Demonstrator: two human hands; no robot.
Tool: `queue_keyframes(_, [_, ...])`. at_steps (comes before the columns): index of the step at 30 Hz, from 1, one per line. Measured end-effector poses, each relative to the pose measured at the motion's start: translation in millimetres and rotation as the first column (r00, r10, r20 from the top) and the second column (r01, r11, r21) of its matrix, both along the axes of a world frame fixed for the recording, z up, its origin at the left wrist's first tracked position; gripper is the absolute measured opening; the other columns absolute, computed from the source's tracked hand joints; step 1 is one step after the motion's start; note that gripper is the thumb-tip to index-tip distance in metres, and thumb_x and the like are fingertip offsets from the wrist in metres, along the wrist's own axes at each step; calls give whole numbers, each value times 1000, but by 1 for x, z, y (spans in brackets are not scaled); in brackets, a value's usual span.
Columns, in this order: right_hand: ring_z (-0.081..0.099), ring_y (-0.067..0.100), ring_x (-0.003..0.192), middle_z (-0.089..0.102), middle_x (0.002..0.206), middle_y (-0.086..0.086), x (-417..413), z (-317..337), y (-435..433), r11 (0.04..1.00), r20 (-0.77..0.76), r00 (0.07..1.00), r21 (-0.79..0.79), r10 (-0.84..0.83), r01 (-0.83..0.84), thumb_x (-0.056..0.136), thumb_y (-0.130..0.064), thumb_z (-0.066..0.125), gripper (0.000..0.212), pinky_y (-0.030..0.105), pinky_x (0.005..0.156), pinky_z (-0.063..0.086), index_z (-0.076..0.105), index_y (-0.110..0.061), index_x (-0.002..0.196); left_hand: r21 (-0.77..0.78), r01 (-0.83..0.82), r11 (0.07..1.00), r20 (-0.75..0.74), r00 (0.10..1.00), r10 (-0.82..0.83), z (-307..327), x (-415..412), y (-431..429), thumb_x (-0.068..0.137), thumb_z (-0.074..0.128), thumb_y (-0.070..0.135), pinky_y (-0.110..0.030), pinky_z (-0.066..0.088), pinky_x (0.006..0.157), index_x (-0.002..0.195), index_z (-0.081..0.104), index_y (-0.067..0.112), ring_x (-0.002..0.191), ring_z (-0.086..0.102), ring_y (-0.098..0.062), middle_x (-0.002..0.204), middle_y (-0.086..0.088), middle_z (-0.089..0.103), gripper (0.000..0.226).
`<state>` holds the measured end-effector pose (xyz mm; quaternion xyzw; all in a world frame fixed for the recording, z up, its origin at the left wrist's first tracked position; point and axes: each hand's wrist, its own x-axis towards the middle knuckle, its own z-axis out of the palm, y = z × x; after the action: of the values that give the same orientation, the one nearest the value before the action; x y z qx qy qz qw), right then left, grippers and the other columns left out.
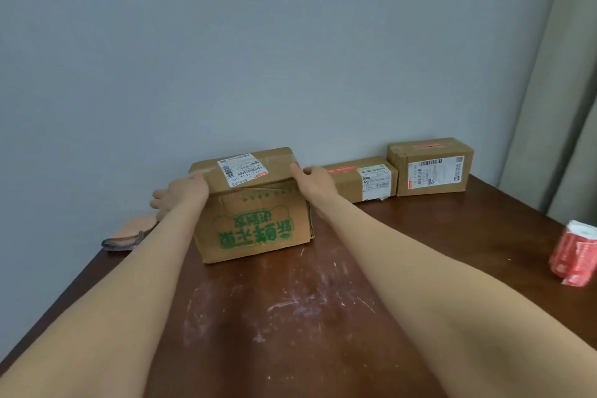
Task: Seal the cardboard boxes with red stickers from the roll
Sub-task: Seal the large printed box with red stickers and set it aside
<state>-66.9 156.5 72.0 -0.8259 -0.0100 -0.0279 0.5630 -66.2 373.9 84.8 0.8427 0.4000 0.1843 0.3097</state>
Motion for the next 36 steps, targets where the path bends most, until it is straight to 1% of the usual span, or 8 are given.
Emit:
queue_keyframes(4, [57, 29, 96, 61, 95, 6, -14, -2, -44, 993, 12, 993, 26, -115, 115, 95, -55, 42, 53, 38, 89, 47, 66, -8, 99, -109, 62, 992, 89, 995, -53, 2, -8, -41, 94, 42, 45, -44, 39, 101, 136, 40, 3, 124, 41, -38, 140, -20, 34, 60])
queue_keyframes(8, [57, 29, 100, 65, 111, 16, -40, -1, -93, 974, 30, 974, 34, -225, 224, 95, -51, 46, 56, 39, 91, 45, 65, -1, 113, -143, 195, 970, 161, 972, -172, 3, -21, -85, 91, 47, 43, -43, 45, 97, 133, 42, 4, 116, 52, -40, 135, -18, 47, 58])
queue_keyframes(11, [56, 27, 96, 63, 102, 8, -52, -4, -131, 959, 29, 958, 11, -285, 285, 93, -55, 47, 51, 38, 89, 47, 66, -10, 109, -136, 288, 948, 181, 948, -262, 2, -28, -120, 89, 48, 44, -42, 47, 95, 128, 48, 5, 113, 56, -36, 129, -14, 57, 56])
queue_keyframes(14, [55, 25, 93, 61, 100, 5, -63, -5, -167, 936, 20, 936, -2, -351, 351, 93, -52, 47, 47, 36, 82, 46, 62, -12, 111, -135, 359, 923, 162, 927, -337, 0, -35, -160, 92, 45, 43, -41, 48, 93, 130, 45, 5, 111, 56, -35, 128, -14, 56, 54])
queue_keyframes(17, [54, 25, 94, 61, 103, 6, -72, -7, -201, 909, 20, 908, -8, -418, 418, 96, -38, 45, 34, 38, 89, 47, 62, -14, 114, -106, 420, 901, 129, 905, -406, -1, -35, -195, 96, 40, 41, -40, 48, 92, 134, 40, 5, 113, 55, -35, 131, -15, 53, 52])
queue_keyframes(23, [52, 24, 95, 59, 108, 7, -76, -9, -248, 851, 20, 851, 14, -524, 524, 98, -34, 43, 38, 38, 89, 47, 56, -13, 127, -88, 555, 827, 132, 829, -543, -3, -21, -240, 97, 37, 41, -38, 46, 94, 132, 47, 7, 114, 54, -33, 130, -14, 54, 49])
queue_keyframes(29, [56, 27, 103, 61, 112, 8, -69, -11, -254, 835, 13, 835, 40, -549, 549, 96, -37, 41, 39, 40, 91, 48, 54, -15, 125, -185, 577, 796, 138, 817, -560, -2, -7, -252, 66, 60, 72, -41, 49, 90, 134, 42, 12, 111, 56, -30, 127, -7, 56, 92])
queue_keyframes(36, [58, 25, 99, 61, 105, 5, -62, -11, -255, 834, 17, 834, 40, -552, 551, 95, -44, 39, 37, 42, 90, 49, 54, -19, 116, -219, 584, 782, 144, 812, -566, -2, 12, -249, 71, 62, 61, -43, 49, 91, 131, 44, 12, 107, 57, -30, 126, -8, 56, 80])
